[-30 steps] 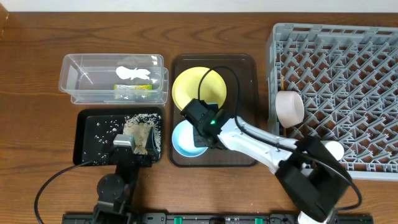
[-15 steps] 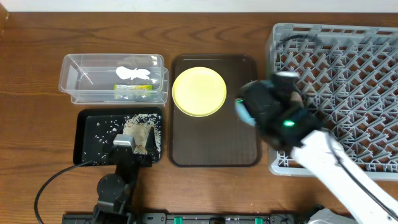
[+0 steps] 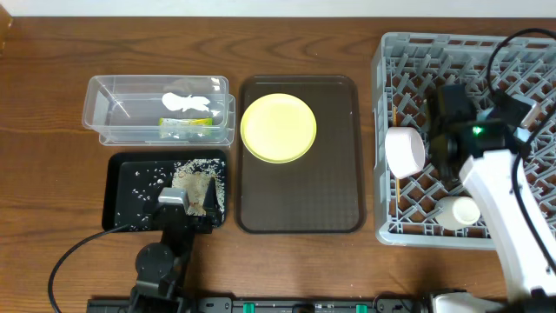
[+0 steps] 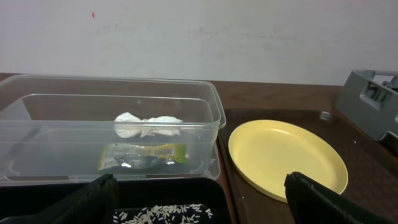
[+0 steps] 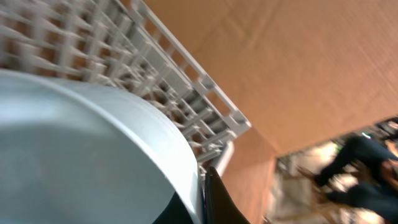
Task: Sort waste into correct bins and load items into the dishwasher rack
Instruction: 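Carry the blue bowl into the dish rack and release it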
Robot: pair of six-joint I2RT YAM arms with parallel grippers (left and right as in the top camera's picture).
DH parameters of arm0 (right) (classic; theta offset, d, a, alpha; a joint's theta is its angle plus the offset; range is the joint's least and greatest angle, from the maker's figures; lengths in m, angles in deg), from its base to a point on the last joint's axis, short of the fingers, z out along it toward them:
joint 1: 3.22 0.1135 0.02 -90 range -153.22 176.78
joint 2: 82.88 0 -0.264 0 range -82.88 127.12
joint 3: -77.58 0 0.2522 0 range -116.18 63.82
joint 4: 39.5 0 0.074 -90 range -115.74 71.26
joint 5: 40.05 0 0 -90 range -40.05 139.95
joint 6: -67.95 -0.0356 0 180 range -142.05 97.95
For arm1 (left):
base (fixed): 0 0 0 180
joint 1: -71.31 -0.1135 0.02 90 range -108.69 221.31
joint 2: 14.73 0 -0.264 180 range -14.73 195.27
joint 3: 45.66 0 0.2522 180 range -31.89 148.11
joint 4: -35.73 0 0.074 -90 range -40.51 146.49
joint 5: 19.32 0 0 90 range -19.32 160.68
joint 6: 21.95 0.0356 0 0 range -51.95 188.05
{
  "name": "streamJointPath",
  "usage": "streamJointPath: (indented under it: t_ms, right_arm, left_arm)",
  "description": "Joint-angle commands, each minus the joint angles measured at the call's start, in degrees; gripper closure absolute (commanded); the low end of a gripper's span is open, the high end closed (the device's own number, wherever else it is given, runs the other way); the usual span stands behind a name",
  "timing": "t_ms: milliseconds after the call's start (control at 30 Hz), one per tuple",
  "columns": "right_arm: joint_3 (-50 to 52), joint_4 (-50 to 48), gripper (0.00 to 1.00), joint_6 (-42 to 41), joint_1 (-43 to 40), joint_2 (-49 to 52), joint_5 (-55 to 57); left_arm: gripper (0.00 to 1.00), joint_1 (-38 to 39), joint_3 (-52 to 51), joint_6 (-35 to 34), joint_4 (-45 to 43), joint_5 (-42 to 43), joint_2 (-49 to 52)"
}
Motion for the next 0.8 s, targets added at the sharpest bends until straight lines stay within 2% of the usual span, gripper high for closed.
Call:
streamJointPath:
  t_ms: [0, 200, 333, 767]
  right_arm:
    - [-0.3, -0.3, 0.99, 0.5, -3.6, 4.0, 2.7]
    - [-0.3, -6.4, 0.99, 12.6, -8.7, 11.6, 4.3]
    - [-0.3, -8.0, 0.99, 14.0, -9.3, 14.7, 4.1]
    - [-0.3, -9.2, 0.98, 14.5, 3.8, 18.3, 1.6]
  left_arm:
    - [0.12, -0.3, -1.0, 0.7, 2.4, -0.5, 0.0]
    - [0.12, -0.3, -1.0, 0.7, 2.4, -0.5, 0.0]
    - [0.12, -0.3, -1.0, 0.7, 2.4, -0.5, 0.0]
    - [0.12, -0.3, -1.0, 0.7, 2.4, -0.5, 0.0]
